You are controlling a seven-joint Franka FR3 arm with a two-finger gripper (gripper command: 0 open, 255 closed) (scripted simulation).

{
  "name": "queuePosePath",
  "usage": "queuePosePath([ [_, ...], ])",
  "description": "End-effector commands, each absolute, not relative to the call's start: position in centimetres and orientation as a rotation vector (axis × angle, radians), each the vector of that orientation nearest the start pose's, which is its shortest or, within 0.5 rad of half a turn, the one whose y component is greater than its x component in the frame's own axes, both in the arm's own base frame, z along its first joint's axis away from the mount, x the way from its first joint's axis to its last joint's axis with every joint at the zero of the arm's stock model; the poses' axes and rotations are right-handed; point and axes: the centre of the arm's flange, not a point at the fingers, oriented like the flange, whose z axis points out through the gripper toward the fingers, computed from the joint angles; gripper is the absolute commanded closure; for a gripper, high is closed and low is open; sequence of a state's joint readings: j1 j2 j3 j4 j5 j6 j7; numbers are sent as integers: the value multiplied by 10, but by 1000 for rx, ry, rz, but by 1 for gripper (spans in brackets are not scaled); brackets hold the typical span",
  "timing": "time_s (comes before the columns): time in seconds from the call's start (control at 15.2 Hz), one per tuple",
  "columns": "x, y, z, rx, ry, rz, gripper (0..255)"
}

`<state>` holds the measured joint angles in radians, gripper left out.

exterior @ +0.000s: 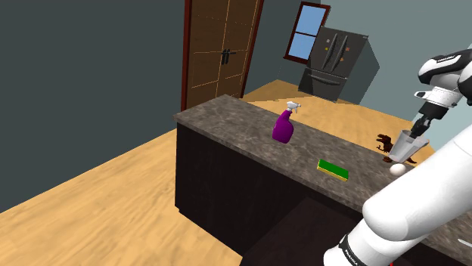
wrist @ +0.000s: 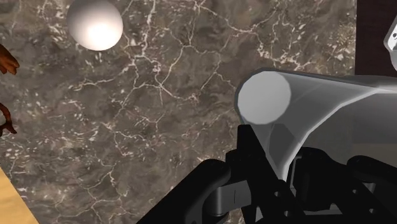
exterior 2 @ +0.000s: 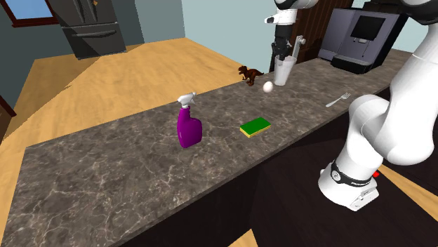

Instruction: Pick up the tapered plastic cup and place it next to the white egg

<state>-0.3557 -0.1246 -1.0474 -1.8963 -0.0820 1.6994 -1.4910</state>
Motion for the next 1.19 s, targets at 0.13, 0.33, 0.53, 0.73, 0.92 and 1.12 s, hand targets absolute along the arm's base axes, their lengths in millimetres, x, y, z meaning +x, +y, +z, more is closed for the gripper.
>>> queuePosePath([
  [0.13,62,-525,494,-3002,-172,-16,255],
  [0.33,62,-525,478,-3002,-172,-16,255],
  [0.53,62,-525,462,-3002,-172,-16,255],
  [0.73,62,-525,446,-3002,-172,-16,255],
  [0.92,62,-525,430,-3002,-172,-16,255],
  [1.12,62,-525,414,-3002,-172,-16,255],
])
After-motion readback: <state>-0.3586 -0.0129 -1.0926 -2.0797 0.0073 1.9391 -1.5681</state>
